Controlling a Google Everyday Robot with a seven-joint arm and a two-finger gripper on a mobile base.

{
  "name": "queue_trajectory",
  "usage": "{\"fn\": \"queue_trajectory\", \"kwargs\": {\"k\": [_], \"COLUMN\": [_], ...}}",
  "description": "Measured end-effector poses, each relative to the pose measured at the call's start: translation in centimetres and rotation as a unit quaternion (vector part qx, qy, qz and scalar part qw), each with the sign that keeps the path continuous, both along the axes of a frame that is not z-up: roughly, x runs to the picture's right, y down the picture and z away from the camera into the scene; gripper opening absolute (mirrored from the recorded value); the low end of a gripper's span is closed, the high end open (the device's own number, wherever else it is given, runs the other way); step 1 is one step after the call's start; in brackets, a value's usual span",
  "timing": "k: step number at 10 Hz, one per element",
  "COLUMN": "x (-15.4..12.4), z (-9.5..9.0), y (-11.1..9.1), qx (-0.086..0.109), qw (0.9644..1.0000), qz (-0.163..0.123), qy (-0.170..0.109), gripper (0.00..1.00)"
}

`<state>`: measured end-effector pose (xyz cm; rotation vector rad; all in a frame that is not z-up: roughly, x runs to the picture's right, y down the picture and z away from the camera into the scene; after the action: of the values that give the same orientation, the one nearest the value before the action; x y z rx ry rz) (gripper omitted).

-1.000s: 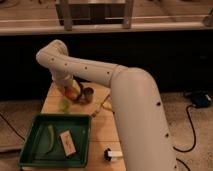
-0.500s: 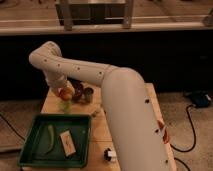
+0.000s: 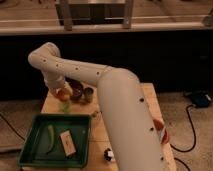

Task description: Place apple in plastic cup

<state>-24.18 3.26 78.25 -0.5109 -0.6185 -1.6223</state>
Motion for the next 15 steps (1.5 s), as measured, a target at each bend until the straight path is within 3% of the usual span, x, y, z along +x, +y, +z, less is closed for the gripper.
{"fn": "queue_trajectory", "kwargs": {"k": [7,14,15], "x": [-1.8,-2.3,-2.3], "z": [0.8,1.2,1.2], "y": [0.6,0.5,0.5], "qx": [-0.016,-0.023,-0.023], "qw": [0.9996,0.9993,0.9993], "qz": [-0.001,-0.007,-0.008], "qy": [-0.024,-0.027,-0.027], "gripper": [0.04,0.74,0.79]}}
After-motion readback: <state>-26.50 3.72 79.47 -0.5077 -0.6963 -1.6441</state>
